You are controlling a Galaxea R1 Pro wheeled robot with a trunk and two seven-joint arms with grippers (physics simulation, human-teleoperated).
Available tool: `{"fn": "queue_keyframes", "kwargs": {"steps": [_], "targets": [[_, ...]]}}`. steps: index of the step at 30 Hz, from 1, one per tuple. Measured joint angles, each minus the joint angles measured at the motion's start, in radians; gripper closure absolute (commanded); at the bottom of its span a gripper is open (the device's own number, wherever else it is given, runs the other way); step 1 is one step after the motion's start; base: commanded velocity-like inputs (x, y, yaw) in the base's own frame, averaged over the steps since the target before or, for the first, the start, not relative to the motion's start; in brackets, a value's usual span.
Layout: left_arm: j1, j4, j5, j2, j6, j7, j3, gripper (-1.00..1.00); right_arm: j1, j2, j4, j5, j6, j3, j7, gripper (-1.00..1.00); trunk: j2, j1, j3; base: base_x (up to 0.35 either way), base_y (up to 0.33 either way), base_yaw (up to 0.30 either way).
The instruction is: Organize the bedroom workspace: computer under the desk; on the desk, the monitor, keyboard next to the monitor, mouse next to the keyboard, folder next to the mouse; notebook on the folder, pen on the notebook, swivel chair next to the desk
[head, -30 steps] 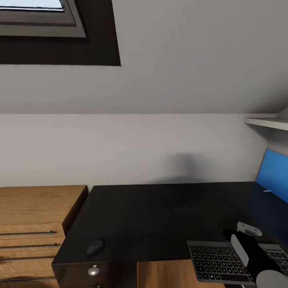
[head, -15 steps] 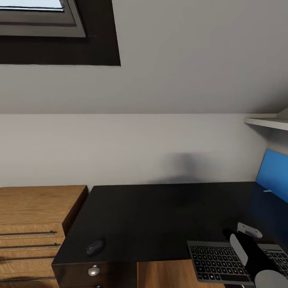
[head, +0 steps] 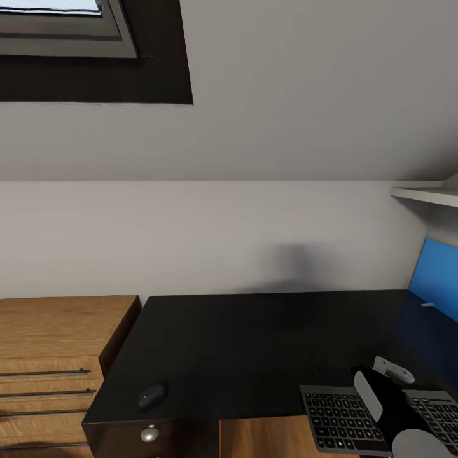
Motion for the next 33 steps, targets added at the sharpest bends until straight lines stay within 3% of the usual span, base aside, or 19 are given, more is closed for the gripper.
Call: {"fn": "queue_keyframes", "kwargs": {"steps": [17,22,33], "targets": [[0.0,0.0,0.001,0.0,-0.016,0.006,0.0,-1.0,0.0,0.0,-0.002,0.0,-0.003,-0.003,-0.036,-1.0,0.0,0.0,0.0,0.02,0.009,0.0],[0.0,0.0,0.001,-0.001,-0.016,0.007,0.0,-1.0,0.0,-0.001,-0.002,0.0,-0.003,-0.027,-0.037,-1.0,0.0,0.0,0.0,0.0,0.0,0.0],[0.0,0.0,0.001,0.0,-0.016,0.007,0.0,-1.0,0.0,-0.001,0.0,0.001,-0.003,-0.05,-0.043,-1.0,-0.077,0.042,-0.034,0.0,0.0,0.0]]}}
